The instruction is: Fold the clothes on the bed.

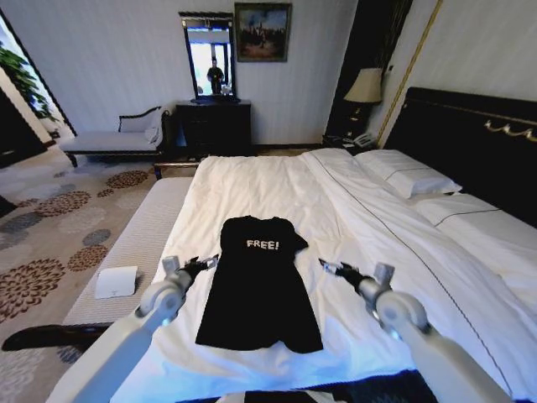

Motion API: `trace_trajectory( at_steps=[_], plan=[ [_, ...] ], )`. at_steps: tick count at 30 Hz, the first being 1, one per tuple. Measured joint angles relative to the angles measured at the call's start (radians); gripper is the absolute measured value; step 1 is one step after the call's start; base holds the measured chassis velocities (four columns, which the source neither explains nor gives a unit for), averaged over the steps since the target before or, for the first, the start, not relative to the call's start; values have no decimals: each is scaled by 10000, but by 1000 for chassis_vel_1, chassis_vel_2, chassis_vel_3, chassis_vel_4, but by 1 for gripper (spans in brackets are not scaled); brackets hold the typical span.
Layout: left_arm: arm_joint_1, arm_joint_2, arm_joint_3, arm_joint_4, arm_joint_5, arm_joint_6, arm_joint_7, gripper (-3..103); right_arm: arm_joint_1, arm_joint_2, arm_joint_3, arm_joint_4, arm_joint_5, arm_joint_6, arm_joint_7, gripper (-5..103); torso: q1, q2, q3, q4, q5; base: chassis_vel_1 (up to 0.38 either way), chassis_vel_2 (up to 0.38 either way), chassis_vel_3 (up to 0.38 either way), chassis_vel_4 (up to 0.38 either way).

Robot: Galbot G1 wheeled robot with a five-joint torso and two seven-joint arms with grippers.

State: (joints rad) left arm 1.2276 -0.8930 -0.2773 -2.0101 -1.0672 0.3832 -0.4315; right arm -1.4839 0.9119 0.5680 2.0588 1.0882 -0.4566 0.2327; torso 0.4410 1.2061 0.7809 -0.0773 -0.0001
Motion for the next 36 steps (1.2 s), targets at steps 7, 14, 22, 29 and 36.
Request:
trace_trajectory(
  at_steps=[7,14,22,29,36],
  plan=[
    [1919,-188,-1184,-871,-74,-2,211,93,-1421,694,512,895,186,-101,-218,100,3,-2,1,4,1,0,0,0,0],
    [3141,-818,-1992,-1467,200,-276,474,93,-2631,1507,1048,1155,278,-127,-637,100,2,-2,2,1,1,0,0,0,0],
    [4066,-1071,-2350,-2036,573,-454,674,93,-3108,1977,1147,1433,471,-112,-736,100,2,-2,1,2,0,0,0,0,0],
    [4696,-1257,-2492,-2381,878,-601,844,93,-3214,2255,945,1508,804,1,-733,100,2,-2,2,3,2,0,0,0,0],
    [5057,-1554,-2368,-2681,868,-571,806,93,-3146,2372,573,1389,1124,-94,-881,100,1,-3,2,2,1,0,0,0,0]
  ],
)
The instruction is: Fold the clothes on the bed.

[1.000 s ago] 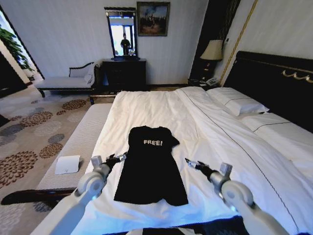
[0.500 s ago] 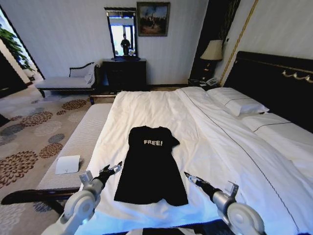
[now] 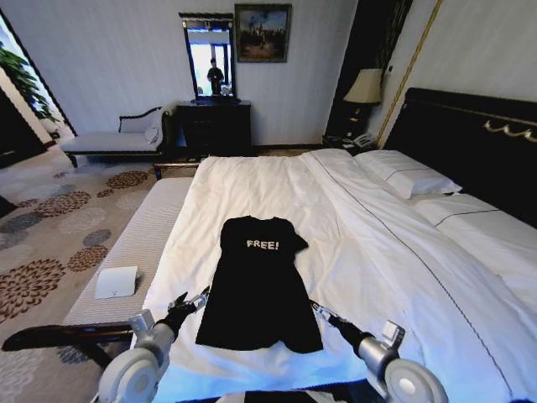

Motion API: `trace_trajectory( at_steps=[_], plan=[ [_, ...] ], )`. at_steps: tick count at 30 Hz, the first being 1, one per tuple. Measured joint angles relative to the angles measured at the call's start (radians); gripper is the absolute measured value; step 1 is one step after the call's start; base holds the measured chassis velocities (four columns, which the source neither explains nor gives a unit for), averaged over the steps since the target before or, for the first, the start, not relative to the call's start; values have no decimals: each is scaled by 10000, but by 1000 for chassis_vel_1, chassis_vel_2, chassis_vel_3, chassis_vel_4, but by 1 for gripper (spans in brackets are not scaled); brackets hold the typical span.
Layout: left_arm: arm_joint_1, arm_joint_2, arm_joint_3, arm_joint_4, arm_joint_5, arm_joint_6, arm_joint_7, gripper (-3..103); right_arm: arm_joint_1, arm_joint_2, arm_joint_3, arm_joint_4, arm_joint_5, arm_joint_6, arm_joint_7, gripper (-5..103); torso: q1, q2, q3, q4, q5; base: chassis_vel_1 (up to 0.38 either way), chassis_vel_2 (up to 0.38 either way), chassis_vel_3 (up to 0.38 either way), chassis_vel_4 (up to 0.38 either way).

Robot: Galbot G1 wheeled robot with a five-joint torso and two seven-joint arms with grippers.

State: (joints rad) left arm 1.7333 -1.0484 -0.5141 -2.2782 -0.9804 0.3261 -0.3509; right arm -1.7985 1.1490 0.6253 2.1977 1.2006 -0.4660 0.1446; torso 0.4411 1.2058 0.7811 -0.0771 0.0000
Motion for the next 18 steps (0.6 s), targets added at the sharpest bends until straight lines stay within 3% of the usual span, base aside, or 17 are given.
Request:
trace_trajectory(
  at_steps=[10,18],
  plan=[
    [124,-578,373,141,313,4,14,93,47,-244,-253,-116,901,-156,-302,100,1,-1,1,1,0,0,0,0,0],
    [65,-617,484,254,801,-36,136,93,-320,-539,-205,-493,709,-327,-297,100,2,-1,0,0,-1,0,0,0,0]
  ],
)
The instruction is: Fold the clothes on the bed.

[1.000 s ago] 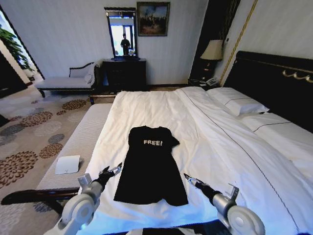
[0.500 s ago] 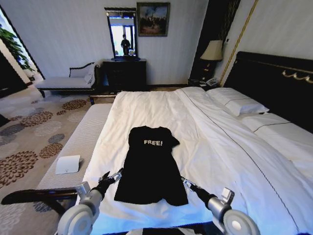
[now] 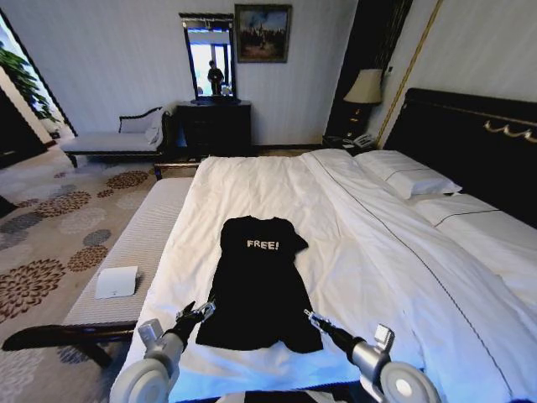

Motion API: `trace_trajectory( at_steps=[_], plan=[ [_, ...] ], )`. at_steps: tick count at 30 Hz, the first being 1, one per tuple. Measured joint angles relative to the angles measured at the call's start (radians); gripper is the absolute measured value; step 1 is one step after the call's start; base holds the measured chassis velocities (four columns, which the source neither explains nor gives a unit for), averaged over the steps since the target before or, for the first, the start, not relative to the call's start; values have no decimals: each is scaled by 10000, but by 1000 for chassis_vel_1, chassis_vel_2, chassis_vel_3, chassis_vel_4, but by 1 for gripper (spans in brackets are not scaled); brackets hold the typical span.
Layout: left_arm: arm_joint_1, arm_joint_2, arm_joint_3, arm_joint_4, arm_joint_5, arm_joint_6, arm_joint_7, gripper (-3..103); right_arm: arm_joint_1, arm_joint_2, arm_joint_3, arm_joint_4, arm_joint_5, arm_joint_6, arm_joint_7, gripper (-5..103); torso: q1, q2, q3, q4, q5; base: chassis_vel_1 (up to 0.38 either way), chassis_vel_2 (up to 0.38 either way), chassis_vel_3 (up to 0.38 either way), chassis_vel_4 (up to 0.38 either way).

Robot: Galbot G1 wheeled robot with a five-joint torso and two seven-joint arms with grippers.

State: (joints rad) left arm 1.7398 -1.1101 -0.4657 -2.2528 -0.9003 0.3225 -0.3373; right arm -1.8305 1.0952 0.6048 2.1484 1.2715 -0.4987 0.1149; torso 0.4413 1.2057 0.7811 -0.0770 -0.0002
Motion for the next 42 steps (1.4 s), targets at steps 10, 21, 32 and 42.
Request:
trace_trajectory(
  at_steps=[10,21,32,42],
  plan=[
    [208,40,-39,26,-292,-31,176,93,-209,148,96,-1057,-1121,41,-42,100,0,0,0,0,2,0,0,0,0],
    [464,-133,-33,188,-219,-117,274,93,-174,300,-125,-1168,-1223,-5,-12,95,-1,1,0,0,1,0,0,0,0],
    [823,-483,-320,290,-1020,-87,155,93,-190,448,-265,-598,-531,-204,338,52,-1,1,0,-1,2,0,0,0,0],
    [1221,-595,-648,150,-1204,-73,133,93,-303,472,-310,-431,-593,-305,426,15,-1,1,0,0,2,0,0,0,0]
  ],
)
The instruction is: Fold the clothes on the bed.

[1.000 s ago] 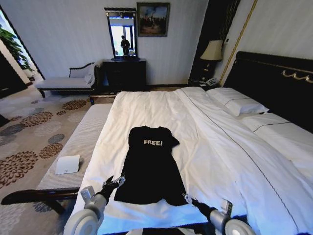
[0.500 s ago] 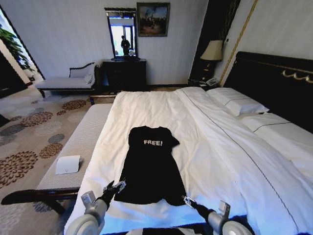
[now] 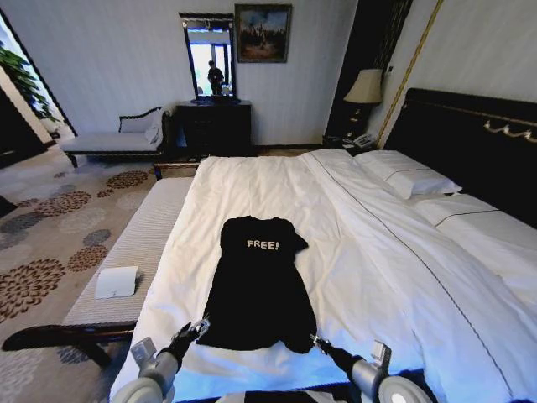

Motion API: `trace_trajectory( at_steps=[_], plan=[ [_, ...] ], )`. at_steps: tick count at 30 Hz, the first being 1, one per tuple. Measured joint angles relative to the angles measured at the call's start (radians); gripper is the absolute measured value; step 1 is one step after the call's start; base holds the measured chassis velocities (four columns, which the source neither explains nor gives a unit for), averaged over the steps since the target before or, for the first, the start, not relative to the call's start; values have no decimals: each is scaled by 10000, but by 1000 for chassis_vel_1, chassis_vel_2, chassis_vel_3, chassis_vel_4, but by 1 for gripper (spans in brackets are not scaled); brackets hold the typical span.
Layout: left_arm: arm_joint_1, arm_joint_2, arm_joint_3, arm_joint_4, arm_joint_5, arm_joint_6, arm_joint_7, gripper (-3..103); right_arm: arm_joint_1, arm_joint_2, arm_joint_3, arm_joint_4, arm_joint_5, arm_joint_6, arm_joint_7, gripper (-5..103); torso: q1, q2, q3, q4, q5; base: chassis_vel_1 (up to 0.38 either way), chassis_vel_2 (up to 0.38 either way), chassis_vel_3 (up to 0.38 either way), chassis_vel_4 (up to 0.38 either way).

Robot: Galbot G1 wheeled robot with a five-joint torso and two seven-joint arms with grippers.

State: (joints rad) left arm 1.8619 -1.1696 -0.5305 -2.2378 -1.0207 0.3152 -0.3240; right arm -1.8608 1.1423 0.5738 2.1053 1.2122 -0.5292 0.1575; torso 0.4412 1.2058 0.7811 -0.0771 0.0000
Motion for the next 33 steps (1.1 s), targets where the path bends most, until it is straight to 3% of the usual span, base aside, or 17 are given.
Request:
trace_trajectory(
  at_steps=[6,18,25,33],
  plan=[
    [173,-36,-12,-117,23,0,0,93,-64,49,27,1,-198,-8,-11,1,0,0,1,0,0,0,0,0,0],
    [369,-159,271,-36,-85,66,-148,92,-163,179,398,64,-187,51,3,1,0,0,0,0,0,0,0,0,0],
    [610,-125,257,378,279,-73,-4,90,-162,220,461,-34,-251,61,6,1,0,-1,0,0,0,0,0,0,0],
    [235,-151,482,1029,79,-36,-1,86,-163,230,457,20,-280,69,15,1,0,-1,1,0,-1,0,0,0,0]
  ],
)
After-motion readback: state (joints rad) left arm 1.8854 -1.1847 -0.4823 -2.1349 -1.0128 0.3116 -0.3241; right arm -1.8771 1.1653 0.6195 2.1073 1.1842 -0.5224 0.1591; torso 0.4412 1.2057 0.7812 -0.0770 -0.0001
